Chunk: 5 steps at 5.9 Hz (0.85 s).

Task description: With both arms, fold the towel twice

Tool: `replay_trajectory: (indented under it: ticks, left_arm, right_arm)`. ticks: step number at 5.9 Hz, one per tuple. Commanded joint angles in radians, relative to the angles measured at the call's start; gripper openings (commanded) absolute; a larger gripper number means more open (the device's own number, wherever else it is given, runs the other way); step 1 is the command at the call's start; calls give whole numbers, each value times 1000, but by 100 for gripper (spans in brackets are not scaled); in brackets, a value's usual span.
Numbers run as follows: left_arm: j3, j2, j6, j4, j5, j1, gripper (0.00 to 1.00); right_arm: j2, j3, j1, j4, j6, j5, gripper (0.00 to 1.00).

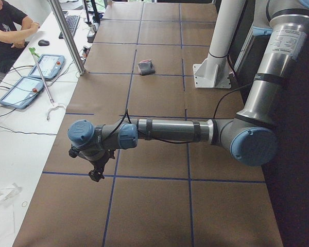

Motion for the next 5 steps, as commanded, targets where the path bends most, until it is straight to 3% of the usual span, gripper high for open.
replay_trajectory:
  ticks: [1,5]
  left_arm:
    - [5,68,4,-6,1,-4,100]
    - [5,141,-57,-66,1,-4,100]
  right_arm:
    - [-90,21,0,69,-21,3,100]
    - [-191,124,0,78,-22,-3,100]
